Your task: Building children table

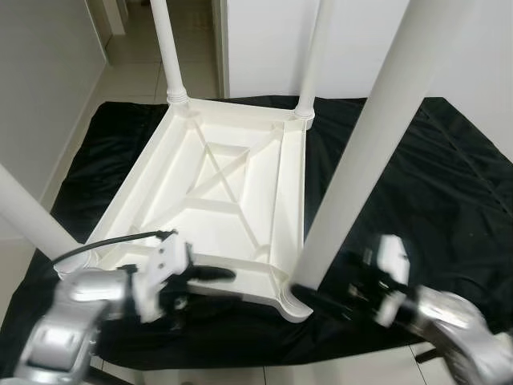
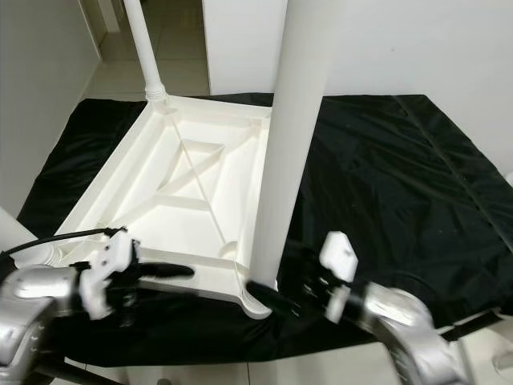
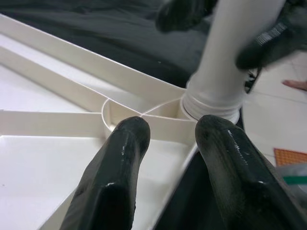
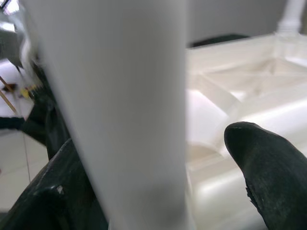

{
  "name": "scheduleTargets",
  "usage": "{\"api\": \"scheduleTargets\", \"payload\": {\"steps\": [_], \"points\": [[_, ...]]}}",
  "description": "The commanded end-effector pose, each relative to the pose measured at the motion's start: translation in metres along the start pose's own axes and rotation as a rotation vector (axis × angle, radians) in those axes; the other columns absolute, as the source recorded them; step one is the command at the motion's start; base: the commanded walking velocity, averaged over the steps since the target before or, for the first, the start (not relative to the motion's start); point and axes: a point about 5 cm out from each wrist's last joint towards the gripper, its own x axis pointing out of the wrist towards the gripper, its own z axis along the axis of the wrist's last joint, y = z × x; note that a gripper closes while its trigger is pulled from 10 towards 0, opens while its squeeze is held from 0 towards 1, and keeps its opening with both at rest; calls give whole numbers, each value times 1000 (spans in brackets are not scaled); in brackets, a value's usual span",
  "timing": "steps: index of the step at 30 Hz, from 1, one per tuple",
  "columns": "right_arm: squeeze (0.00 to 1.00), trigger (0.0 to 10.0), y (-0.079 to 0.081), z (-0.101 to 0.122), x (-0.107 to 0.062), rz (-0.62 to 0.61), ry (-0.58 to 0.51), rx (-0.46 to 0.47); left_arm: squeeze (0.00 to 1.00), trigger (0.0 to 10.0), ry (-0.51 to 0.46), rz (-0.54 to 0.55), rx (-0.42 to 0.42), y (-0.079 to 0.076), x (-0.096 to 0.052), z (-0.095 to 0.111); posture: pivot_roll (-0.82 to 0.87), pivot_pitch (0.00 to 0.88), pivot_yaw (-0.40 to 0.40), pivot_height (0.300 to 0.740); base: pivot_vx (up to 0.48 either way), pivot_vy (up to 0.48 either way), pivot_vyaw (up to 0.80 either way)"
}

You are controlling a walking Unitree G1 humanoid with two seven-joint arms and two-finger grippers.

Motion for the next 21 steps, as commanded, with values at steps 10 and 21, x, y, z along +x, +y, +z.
{"api": "scheduleTargets", "payload": {"steps": [10,21], "points": [[0,10000,-19,-11,11,-116,14,-13,0,10000,-24,183,-47,6,23,1,-29,30,-17,740,0,0,0],[0,10000,-49,-14,-15,-317,37,-52,0,10000,-95,298,-129,10,64,17,-75,45,-14,740,0,0,0]]}}
